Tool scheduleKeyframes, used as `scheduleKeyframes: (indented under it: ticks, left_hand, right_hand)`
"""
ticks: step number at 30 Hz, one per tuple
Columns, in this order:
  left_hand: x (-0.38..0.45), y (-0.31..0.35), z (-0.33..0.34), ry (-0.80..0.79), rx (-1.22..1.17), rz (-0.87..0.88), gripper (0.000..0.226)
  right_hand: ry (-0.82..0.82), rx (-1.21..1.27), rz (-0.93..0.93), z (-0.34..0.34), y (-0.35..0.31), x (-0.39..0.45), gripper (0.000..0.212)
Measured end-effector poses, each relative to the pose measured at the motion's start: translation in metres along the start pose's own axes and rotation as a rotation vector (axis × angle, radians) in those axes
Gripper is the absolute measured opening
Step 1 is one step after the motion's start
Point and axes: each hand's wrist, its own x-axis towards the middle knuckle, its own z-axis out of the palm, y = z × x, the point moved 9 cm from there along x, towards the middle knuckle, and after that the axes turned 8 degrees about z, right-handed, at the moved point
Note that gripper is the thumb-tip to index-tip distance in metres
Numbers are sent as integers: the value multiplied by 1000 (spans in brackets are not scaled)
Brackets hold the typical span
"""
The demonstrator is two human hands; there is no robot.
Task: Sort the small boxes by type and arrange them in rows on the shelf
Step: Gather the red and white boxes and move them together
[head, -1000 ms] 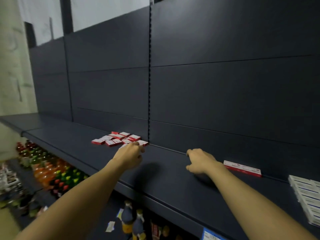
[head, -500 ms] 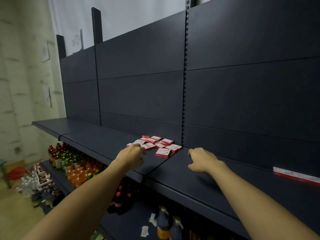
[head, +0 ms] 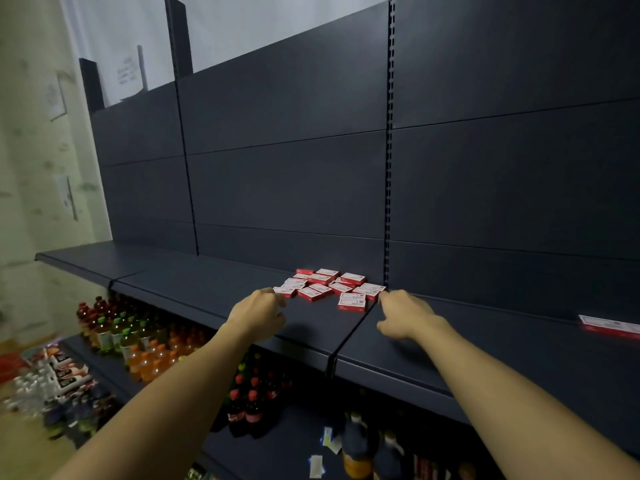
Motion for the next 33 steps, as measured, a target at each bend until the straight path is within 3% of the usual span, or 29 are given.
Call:
scheduleKeyframes:
  ticks: [10,21,26,33]
  left_hand:
    - [50,-31,34,-6,-19,63,34]
    - [168,-71,71,-65,-36,102,43]
    - [218,-66,94,-108,-49,124,49]
    - [263,-53,129,-188,-127,218,46]
  right_hand:
    - [-4,-19,47,15,-16,69,32]
    - [-7,56,92,36,-26,195,27]
    - [-33,107,117,55,-13,226,42]
    - [-96,135,102,70,3,252,40]
